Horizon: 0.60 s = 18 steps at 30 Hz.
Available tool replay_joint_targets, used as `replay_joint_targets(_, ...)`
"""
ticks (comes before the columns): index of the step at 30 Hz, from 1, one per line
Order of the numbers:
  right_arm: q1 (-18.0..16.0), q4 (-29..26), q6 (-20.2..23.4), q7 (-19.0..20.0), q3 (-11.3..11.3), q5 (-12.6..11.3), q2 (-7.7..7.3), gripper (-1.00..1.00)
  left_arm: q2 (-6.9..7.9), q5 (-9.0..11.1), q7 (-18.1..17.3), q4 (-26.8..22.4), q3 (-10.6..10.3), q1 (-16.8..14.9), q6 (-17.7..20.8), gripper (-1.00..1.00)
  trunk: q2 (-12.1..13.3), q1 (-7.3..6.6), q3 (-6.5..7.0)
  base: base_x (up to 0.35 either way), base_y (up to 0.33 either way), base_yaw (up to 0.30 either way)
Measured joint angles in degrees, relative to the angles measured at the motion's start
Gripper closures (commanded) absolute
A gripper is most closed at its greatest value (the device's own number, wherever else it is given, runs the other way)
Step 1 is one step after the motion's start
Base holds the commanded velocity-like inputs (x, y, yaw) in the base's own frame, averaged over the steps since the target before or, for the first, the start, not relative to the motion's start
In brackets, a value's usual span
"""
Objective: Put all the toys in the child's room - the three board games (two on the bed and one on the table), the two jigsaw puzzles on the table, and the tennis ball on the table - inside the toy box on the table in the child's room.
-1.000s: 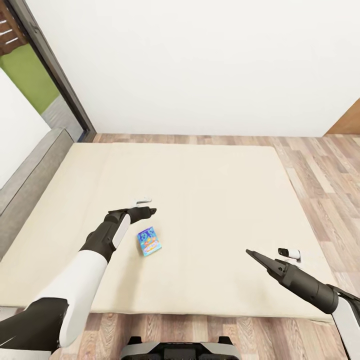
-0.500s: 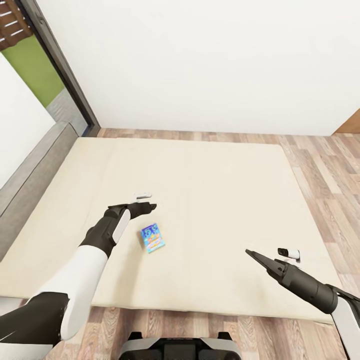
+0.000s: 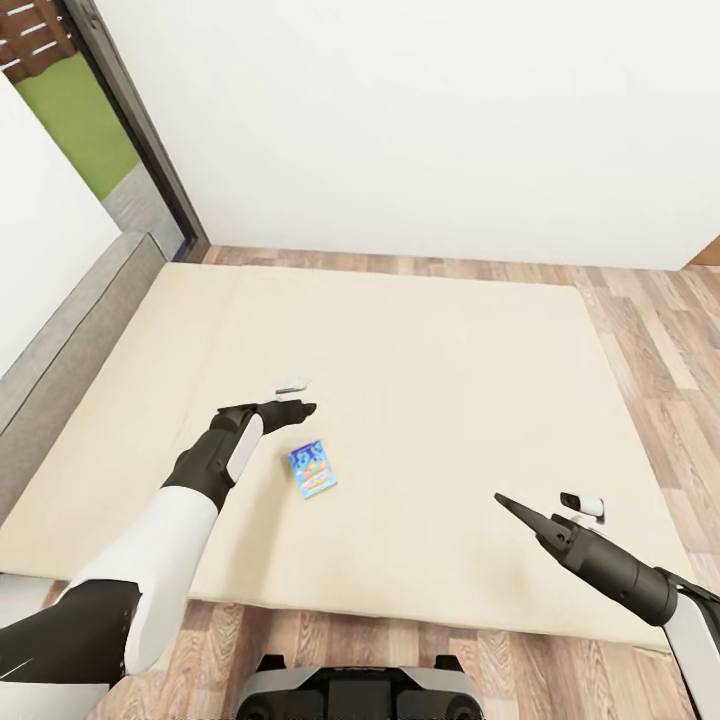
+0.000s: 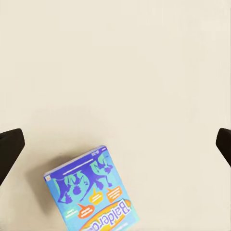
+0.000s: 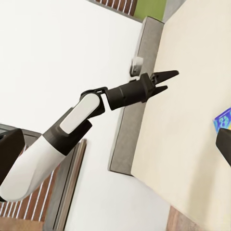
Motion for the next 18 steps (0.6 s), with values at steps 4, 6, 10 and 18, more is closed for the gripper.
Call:
replay_joint_targets(4,0.0,0.0,-0.05,0.08,-0.11,-0.03,-0.05,-1.0,-0.07,0.02,0.09,0.0,-0.02,-0.01,0.01,-1.0,0.0,0.0,-0.35,0.0,0.0,0.087)
replay_joint_targets(6,0.0,0.0,-0.06,0.11,-0.13,-0.02,-0.06,-1.0,-0.08,-0.02,0.27,0.0,-0.05,-0.01,0.05,-1.0,0.0,0.0,-0.52,0.0,0.0,0.087)
replay_joint_targets(10,0.0,0.0,-0.13,0.15,-0.2,-0.01,-0.07,-1.0,-0.16,-0.12,0.52,0.0,-0.14,-0.01,0.1,-1.0,0.0,0.0,-0.87,0.0,0.0,0.087)
replay_joint_targets(18,0.0,0.0,-0.2,0.22,-0.32,-0.06,-0.07,-1.0,-0.96,-0.39,0.64,0.0,-0.54,-0.01,0.14,-1.0,0.0,0.0,-1.47,0.0,0.0,0.069)
